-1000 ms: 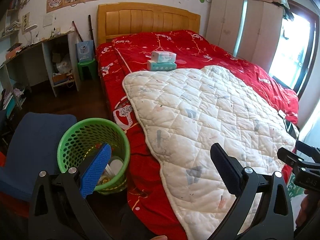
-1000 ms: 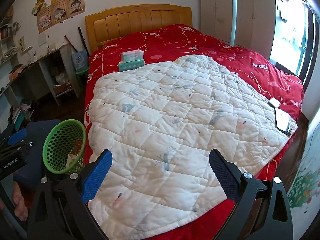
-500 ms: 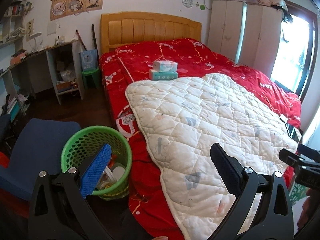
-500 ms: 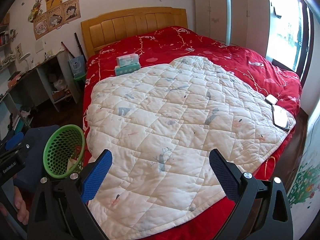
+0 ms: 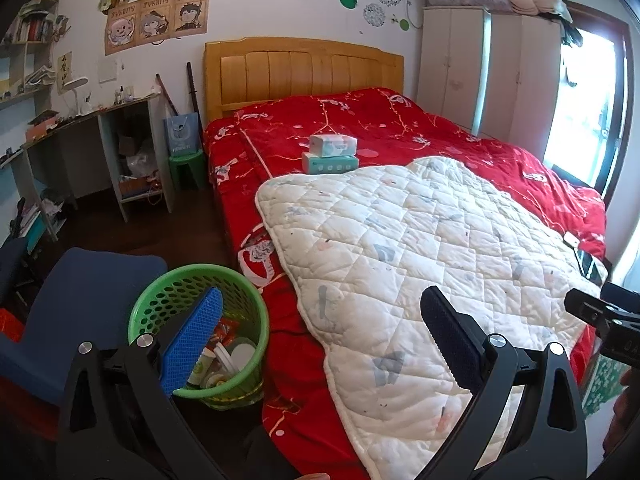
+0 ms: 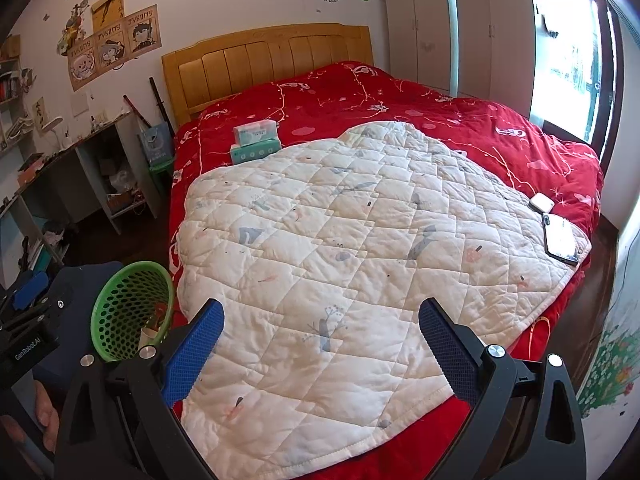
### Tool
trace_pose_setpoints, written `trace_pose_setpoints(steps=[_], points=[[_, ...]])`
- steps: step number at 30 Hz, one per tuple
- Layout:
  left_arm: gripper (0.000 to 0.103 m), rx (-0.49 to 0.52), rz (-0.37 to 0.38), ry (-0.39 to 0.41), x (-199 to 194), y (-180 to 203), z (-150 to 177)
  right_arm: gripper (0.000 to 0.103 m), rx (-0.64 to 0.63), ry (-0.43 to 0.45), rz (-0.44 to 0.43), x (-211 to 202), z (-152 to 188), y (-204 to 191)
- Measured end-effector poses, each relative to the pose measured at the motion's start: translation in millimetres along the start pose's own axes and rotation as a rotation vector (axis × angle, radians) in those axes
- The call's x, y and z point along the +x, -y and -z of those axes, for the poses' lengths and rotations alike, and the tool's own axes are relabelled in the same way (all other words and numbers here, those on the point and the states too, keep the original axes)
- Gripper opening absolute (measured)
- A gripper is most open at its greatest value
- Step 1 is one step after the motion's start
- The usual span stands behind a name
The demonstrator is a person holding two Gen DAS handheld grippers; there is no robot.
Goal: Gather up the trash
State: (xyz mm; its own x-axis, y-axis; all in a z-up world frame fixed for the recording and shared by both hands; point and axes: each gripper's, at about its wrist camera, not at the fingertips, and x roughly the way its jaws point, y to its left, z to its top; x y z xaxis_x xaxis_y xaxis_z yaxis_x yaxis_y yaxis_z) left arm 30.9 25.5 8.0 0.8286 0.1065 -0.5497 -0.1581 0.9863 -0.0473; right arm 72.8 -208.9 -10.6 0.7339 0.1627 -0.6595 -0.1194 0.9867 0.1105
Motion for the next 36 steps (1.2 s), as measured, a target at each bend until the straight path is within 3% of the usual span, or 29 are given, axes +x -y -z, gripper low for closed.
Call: trace_pose_setpoints(steps=[36], points=[[0.098, 0.004, -0.029, 0.019, -3.4, -2.3, 0.1, 0.095, -0.004, 0.002, -0.011, 2.9, -1.7, -4.1]])
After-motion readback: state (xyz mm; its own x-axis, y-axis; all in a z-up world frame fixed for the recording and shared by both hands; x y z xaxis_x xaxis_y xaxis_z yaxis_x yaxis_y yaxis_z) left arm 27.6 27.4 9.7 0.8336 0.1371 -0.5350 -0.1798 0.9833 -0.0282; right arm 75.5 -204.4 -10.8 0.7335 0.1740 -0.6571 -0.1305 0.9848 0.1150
